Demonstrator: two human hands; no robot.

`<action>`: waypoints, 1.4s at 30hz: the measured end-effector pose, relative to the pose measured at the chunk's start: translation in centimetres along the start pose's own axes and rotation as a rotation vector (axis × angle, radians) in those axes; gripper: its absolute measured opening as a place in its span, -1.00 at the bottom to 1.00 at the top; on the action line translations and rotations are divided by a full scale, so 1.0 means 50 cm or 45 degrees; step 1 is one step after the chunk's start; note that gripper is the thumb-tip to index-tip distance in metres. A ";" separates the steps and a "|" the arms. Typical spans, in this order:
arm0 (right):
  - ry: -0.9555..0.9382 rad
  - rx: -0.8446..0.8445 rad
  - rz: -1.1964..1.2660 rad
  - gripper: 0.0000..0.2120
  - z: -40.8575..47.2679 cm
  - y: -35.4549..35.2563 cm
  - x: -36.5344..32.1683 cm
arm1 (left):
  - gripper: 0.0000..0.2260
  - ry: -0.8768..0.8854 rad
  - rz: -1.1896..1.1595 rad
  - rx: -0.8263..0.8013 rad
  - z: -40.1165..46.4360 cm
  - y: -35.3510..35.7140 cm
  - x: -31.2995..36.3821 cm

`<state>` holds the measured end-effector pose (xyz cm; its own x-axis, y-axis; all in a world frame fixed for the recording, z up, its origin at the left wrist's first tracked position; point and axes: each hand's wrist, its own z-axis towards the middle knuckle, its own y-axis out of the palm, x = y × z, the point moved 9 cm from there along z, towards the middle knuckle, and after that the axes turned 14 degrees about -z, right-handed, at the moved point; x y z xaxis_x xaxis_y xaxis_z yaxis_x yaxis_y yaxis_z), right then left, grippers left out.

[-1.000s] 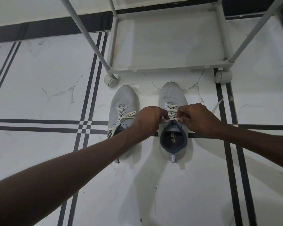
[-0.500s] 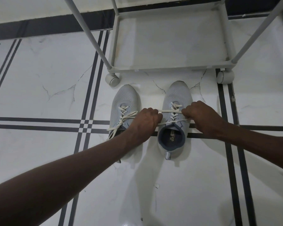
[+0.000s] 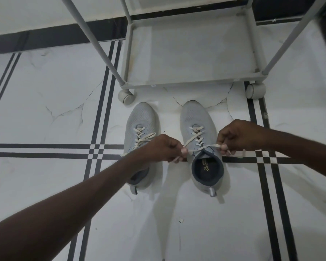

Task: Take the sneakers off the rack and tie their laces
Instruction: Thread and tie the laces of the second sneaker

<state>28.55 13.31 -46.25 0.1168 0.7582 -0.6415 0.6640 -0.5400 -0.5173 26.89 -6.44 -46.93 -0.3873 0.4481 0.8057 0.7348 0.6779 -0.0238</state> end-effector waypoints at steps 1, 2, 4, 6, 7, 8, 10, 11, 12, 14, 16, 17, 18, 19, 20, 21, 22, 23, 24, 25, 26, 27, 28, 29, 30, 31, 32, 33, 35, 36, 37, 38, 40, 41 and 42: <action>-0.015 -0.044 0.177 -0.94 -0.007 0.005 -0.005 | -0.81 -0.031 -0.145 0.005 -0.003 -0.002 0.004; -0.019 -0.061 0.335 -0.91 -0.012 0.009 -0.006 | -0.81 -0.034 -0.241 0.005 -0.002 -0.003 0.011; 0.021 -0.046 0.551 -0.88 -0.014 0.015 -0.002 | -0.83 0.009 -0.373 -0.010 0.003 -0.005 0.033; 0.056 -0.004 0.665 -0.86 -0.014 0.018 0.001 | -0.92 0.043 -0.488 -0.042 0.010 -0.006 0.052; 0.053 0.009 0.714 -0.84 -0.014 0.020 -0.001 | -0.93 0.045 -0.530 -0.062 0.016 -0.005 0.058; 0.043 0.012 0.764 -0.83 -0.013 0.024 -0.003 | -0.92 0.035 -0.569 -0.084 0.023 -0.002 0.057; 0.017 0.013 0.893 -0.84 -0.015 0.037 -0.008 | -0.91 0.021 -0.624 -0.104 0.036 0.011 0.052; 0.001 0.033 0.953 -0.85 -0.013 0.040 -0.010 | -0.90 0.019 -0.627 -0.087 0.043 0.015 0.050; -0.010 0.070 0.985 -0.85 -0.012 0.040 -0.010 | -0.87 0.010 -0.627 -0.055 0.050 0.018 0.048; -0.008 0.175 0.966 -0.83 -0.008 0.034 -0.010 | -0.79 -0.009 -0.605 0.067 0.057 0.014 0.046; 0.005 0.285 0.891 -0.83 -0.004 0.026 -0.013 | -0.75 -0.029 -0.578 0.185 0.065 0.009 0.040; 0.016 0.331 0.850 -0.85 -0.003 0.025 -0.015 | -0.77 -0.042 -0.566 0.235 0.072 0.008 0.034; 0.030 0.373 0.806 -0.88 -0.002 0.026 -0.017 | -0.80 -0.052 -0.550 0.282 0.077 0.008 0.027; 0.047 0.416 0.760 -0.89 -0.002 0.026 -0.019 | -0.83 -0.058 -0.532 0.318 0.084 0.010 0.022; 0.061 0.460 0.721 -0.89 -0.003 0.023 -0.021 | -0.85 -0.063 -0.519 0.337 0.090 0.014 0.018; 0.071 0.498 0.688 -0.89 -0.004 0.020 -0.024 | -0.86 -0.070 -0.510 0.331 0.094 0.020 0.015; 0.074 0.527 0.659 -0.89 -0.005 0.014 -0.027 | -0.87 -0.075 -0.509 0.302 0.098 0.026 0.015; 0.071 0.540 0.633 -0.89 -0.008 0.010 -0.032 | -0.85 -0.078 -0.514 0.262 0.098 0.033 0.016; 0.062 0.541 0.605 -0.89 -0.010 0.007 -0.037 | -0.83 -0.079 -0.520 0.229 0.097 0.036 0.019; 0.052 0.540 0.570 -0.88 -0.012 0.004 -0.044 | -0.82 -0.081 -0.526 0.208 0.096 0.038 0.021; 0.046 0.541 0.529 -0.86 -0.013 0.003 -0.048 | -0.80 -0.081 -0.531 0.193 0.096 0.039 0.022; 0.045 0.548 0.488 -0.84 -0.014 0.003 -0.052 | -0.79 -0.079 -0.535 0.179 0.096 0.040 0.022; 0.049 0.559 0.452 -0.82 -0.015 0.003 -0.055 | -0.78 -0.077 -0.535 0.167 0.097 0.043 0.021; 0.054 0.573 0.425 -0.81 -0.015 0.004 -0.056 | -0.78 -0.079 -0.531 0.167 0.100 0.043 0.020; 0.060 0.591 0.402 -0.80 -0.015 0.004 -0.056 | -0.77 -0.084 -0.529 0.185 0.103 0.042 0.017; 0.064 0.608 0.383 -0.79 -0.015 0.005 -0.056 | -0.76 -0.091 -0.531 0.217 0.106 0.039 0.014; 0.066 0.624 0.366 -0.79 -0.015 0.006 -0.056 | -0.75 -0.096 -0.537 0.255 0.110 0.035 0.011; 0.065 0.642 0.352 -0.80 -0.016 0.006 -0.057 | -0.76 -0.095 -0.544 0.290 0.113 0.033 0.008; 0.058 0.669 0.327 -0.82 -0.016 0.007 -0.059 | -0.85 -0.093 -0.567 0.315 0.115 0.033 0.007; 0.052 0.676 0.310 -0.82 -0.015 0.008 -0.059 | -0.90 -0.095 -0.589 0.296 0.116 0.037 0.008; 0.045 0.679 0.290 -0.82 -0.015 0.009 -0.060 | -0.92 -0.103 -0.621 0.260 0.116 0.042 0.008; 0.037 0.677 0.275 -0.80 -0.014 0.010 -0.060 | -0.91 -0.119 -0.659 0.223 0.116 0.046 0.009; 0.013 0.650 0.279 -0.75 -0.013 0.012 -0.064 | -0.89 -0.155 -0.710 0.185 0.118 0.044 0.005; 0.000 0.633 0.287 -0.71 -0.011 0.014 -0.066 | -0.88 -0.167 -0.715 0.174 0.119 0.041 0.003; -0.009 0.619 0.291 -0.68 -0.011 0.015 -0.068 | -0.86 -0.176 -0.719 0.156 0.119 0.040 0.003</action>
<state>29.06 10.55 -44.13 0.2125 0.5996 -0.7715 0.2032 -0.7994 -0.5654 25.00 -1.55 -50.35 -0.7747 0.0646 0.6291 0.3273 0.8921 0.3115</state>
